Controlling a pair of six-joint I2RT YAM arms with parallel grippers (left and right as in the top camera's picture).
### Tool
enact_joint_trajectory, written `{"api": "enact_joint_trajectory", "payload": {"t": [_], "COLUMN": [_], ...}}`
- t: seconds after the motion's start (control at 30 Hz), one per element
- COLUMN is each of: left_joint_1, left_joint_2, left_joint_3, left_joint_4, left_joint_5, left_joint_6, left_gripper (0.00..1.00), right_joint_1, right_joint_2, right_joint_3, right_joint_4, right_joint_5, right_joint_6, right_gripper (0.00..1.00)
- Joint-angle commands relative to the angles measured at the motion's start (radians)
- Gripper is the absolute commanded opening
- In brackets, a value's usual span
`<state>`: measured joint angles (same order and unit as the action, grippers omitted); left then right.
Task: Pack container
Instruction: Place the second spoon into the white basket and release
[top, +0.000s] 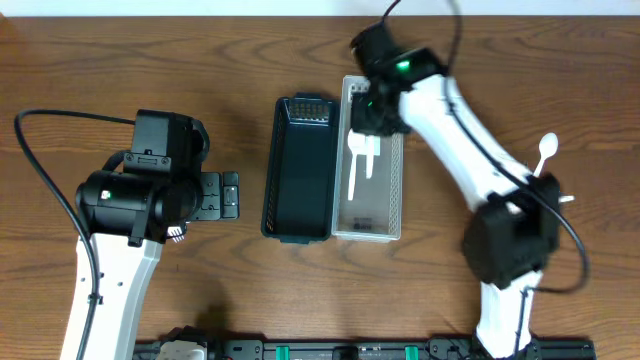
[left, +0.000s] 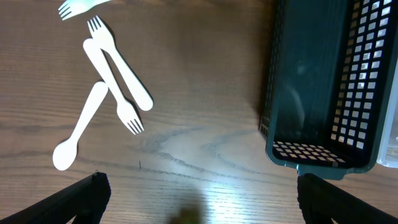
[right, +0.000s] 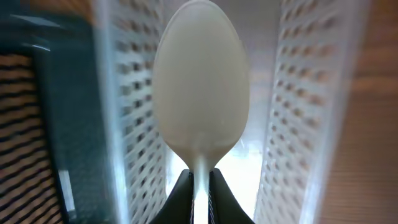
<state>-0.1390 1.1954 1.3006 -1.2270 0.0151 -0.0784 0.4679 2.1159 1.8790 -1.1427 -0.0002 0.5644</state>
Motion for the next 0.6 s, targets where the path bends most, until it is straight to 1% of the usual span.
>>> {"api": "enact_joint_trajectory", "payload": {"t": [0.0,0.07,0.13,0.17,0.27,0.4,0.43,0.53,0.57], "left_joint_1": [0.005,0.005,0.005,0.005,0.005,0.005,0.005,0.005,0.005], "left_joint_2": [0.006,0.006,0.006,0.006,0.006,0.006,0.006,0.006,0.006], "left_joint_3": [0.013,0.013,0.013,0.013,0.013,0.013,0.013,0.013,0.013], "left_joint_4": [-0.003,-0.003,-0.003,-0.003,-0.003,-0.003,-0.003,-0.003,-0.003], "left_joint_5": [-0.016,-0.016,-0.016,-0.016,-0.016,-0.016,-0.016,-0.016,-0.016], "left_joint_6": [0.003,0.003,0.003,0.003,0.003,0.003,0.003,0.003,0.003], "left_gripper": [0.98,0.98,0.98,0.98,0.98,0.98,0.98,0.98,0.98], "right_joint_1": [0.014,0.014,0.011,0.008,-0.012,-0.071,-0.093,-0.176,-0.212], "right_joint_2": [0.065,0.08,0.076,0.066,0.028,-0.066,-0.097,-0.19,-0.224], "right_joint_3": [-0.004,-0.004,0.0,0.008,0.044,0.125,0.147,0.191,0.193], "right_joint_4": [-0.007,-0.016,-0.01,-0.006,-0.019,-0.06,-0.071,-0.099,-0.106], "right_joint_5": [0.021,0.022,0.022,0.022,0.022,0.027,0.037,0.1,0.125], "right_joint_6": [0.048,0.047,0.018,-0.002,-0.024,-0.07,-0.078,-0.091,-0.091], "right_gripper": [0.06,0.08,0.31,0.36,0.38,0.43,0.46,0.57,0.59]}}
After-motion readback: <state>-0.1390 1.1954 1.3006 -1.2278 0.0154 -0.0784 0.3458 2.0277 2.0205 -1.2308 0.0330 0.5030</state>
